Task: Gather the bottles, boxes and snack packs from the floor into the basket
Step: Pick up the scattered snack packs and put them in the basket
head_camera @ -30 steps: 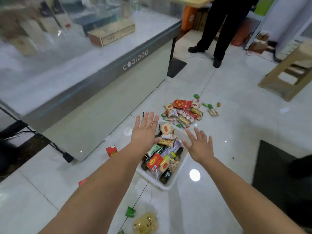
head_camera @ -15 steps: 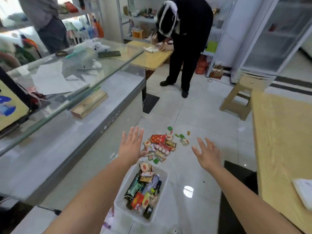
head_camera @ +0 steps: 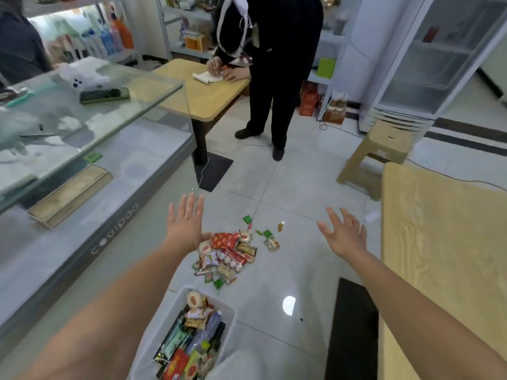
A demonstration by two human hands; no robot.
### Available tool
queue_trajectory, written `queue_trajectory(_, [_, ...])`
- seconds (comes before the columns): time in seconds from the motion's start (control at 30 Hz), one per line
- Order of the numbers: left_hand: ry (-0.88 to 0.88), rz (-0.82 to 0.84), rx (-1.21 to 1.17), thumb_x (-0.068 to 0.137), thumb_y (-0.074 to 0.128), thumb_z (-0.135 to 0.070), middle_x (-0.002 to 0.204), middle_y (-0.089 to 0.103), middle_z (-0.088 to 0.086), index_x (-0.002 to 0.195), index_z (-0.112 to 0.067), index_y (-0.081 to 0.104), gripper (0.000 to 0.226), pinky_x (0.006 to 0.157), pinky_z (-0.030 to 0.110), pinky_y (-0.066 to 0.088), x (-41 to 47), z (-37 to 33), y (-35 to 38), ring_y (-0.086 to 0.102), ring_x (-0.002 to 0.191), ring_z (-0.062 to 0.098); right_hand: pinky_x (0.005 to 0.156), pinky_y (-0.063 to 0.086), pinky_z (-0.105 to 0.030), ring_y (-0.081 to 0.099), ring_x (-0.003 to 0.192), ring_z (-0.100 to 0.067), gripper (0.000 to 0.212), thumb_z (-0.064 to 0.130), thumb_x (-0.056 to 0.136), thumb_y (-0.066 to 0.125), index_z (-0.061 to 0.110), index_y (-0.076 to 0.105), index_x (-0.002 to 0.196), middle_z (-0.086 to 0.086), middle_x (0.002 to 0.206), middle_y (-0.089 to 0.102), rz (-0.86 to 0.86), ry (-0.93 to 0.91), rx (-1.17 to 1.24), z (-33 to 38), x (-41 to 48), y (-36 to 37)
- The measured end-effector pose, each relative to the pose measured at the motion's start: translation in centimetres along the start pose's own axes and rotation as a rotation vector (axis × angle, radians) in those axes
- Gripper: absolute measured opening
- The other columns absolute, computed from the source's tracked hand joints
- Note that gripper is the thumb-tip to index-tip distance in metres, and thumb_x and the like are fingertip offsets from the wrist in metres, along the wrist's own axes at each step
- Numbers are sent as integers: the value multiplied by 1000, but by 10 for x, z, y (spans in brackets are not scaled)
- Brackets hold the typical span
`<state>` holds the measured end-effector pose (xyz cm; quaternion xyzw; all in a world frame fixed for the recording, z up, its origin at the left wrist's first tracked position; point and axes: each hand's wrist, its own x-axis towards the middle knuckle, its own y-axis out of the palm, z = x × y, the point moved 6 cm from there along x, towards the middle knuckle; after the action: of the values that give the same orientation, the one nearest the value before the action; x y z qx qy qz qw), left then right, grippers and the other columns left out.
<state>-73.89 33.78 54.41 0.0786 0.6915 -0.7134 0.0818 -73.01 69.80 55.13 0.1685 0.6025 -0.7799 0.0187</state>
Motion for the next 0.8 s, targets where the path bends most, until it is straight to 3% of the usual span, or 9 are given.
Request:
queue_trajectory(0.2, [-16,51,-24,89,47,-57,157,-21,12,148,-14,-21,100,116,49,-10,129,-33,29,-18,145,28,118,0,-48,2,147,-26,59,57,95,23,38,10,149,0,160,1,60,-34,-15,9,132,17])
queue_trajectory(0.4, [-48,108,-4,89,47,-57,158,-19,11,148,-14,-19,99,117,49,-7,268,-55,128,-17,146,29,118,3,-49,5,146,-25,57,55,95,24,38,12,148,0,159,7,97,-91,-35,8,303,106])
queue_trajectory(0.57, [-135,112,67,86,47,-62,159,-15,9,149,-15,-18,102,119,48,-1,368,-46,283,-11,147,28,117,3,-50,5,146,-25,58,55,95,27,38,11,148,1,159,6,171,-169,-48,-5,429,272])
queue_trajectory(0.8, [-323,174,-11,89,44,-60,155,-27,14,147,-16,-24,99,117,52,-6,481,-12,543,-22,144,31,117,11,-48,7,146,-24,63,57,93,31,41,3,148,-1,160,2,280,-206,-137,-46,561,551])
